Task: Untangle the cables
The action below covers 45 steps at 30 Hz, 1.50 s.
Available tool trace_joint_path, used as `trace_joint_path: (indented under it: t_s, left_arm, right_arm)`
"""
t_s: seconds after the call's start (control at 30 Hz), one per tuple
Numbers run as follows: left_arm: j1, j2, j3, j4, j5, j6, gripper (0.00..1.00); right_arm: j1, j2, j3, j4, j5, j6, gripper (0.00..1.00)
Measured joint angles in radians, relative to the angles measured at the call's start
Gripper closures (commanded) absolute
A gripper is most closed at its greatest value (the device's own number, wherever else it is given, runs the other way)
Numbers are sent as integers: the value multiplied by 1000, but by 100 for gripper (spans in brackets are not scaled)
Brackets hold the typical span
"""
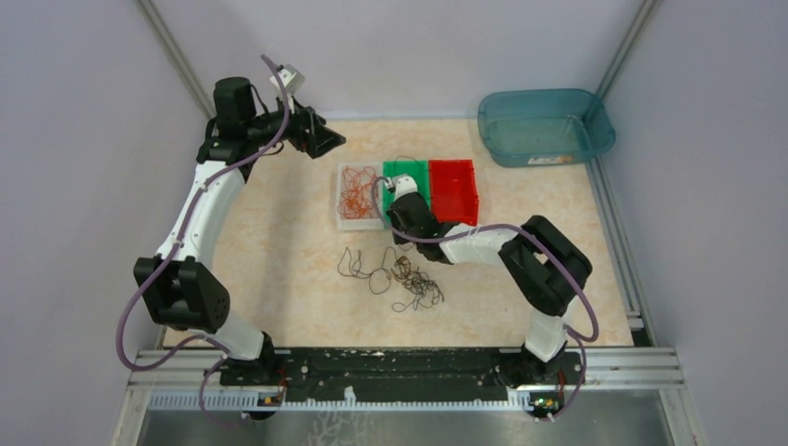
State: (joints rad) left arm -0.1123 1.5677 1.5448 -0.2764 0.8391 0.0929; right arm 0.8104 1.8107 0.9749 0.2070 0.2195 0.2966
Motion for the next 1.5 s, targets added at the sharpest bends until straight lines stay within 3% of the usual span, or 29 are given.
trace_joint_path:
  t_s: [0.5, 0.83, 1.1, 1.23, 1.5]
  left_arm:
    - [3, 0, -2, 8, 4, -11, 5]
    - [4, 0, -2, 8, 5, -14, 6]
    - [4, 0, -2, 8, 7, -14, 6]
    - [4, 0, -2, 8, 8, -18, 6]
    - [4, 0, -2, 7, 11, -18, 3]
  right_arm:
    - [-61, -144, 109, -3, 9, -98, 100]
    - [-166, 79, 269, 24, 27, -195, 100]
    - [-169, 172, 276, 10, 4, -209, 100]
    - [-169, 197, 276, 9, -13, -204, 78]
    - [-169, 201, 292, -19, -53, -196, 54]
